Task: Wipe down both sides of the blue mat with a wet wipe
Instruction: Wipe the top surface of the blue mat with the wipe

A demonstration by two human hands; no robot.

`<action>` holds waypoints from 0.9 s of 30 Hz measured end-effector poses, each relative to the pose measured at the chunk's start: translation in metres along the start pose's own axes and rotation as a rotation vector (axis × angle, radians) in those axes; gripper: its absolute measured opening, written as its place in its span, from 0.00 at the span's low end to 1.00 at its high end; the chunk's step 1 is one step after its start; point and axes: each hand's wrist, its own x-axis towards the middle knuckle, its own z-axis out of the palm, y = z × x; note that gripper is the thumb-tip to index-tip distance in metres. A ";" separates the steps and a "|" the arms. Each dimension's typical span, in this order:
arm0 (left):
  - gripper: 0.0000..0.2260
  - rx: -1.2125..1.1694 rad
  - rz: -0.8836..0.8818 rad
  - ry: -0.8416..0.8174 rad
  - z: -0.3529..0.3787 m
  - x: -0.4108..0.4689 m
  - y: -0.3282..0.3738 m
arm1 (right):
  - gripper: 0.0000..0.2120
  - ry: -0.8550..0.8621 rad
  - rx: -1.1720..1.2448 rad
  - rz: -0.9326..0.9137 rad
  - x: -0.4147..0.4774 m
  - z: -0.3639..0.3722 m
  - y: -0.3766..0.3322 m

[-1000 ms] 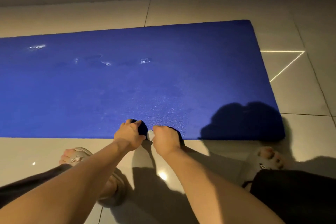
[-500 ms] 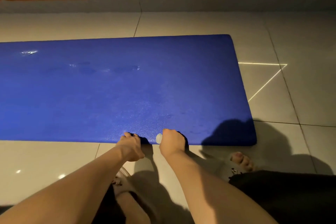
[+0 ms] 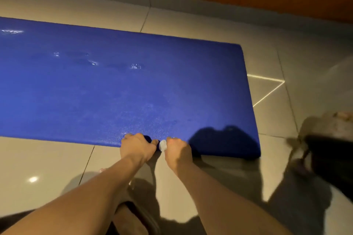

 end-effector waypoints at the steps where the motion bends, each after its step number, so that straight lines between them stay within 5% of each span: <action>1: 0.27 0.029 -0.027 0.025 0.006 -0.002 0.005 | 0.05 0.025 -0.001 -0.014 0.002 0.006 0.004; 15: 0.26 0.033 -0.304 0.094 0.022 0.010 0.045 | 0.07 0.090 -0.106 -0.263 -0.006 0.002 0.116; 19: 0.23 -0.031 -0.311 0.112 0.022 0.002 0.043 | 0.24 0.121 -0.205 -0.390 -0.001 0.005 0.153; 23: 0.26 0.013 -0.171 -0.009 0.008 -0.001 0.026 | 0.04 0.002 -0.254 -0.465 0.017 0.009 0.136; 27: 0.30 0.048 -0.110 -0.132 -0.005 -0.002 0.008 | 0.05 0.019 -0.132 -0.600 0.038 0.005 0.083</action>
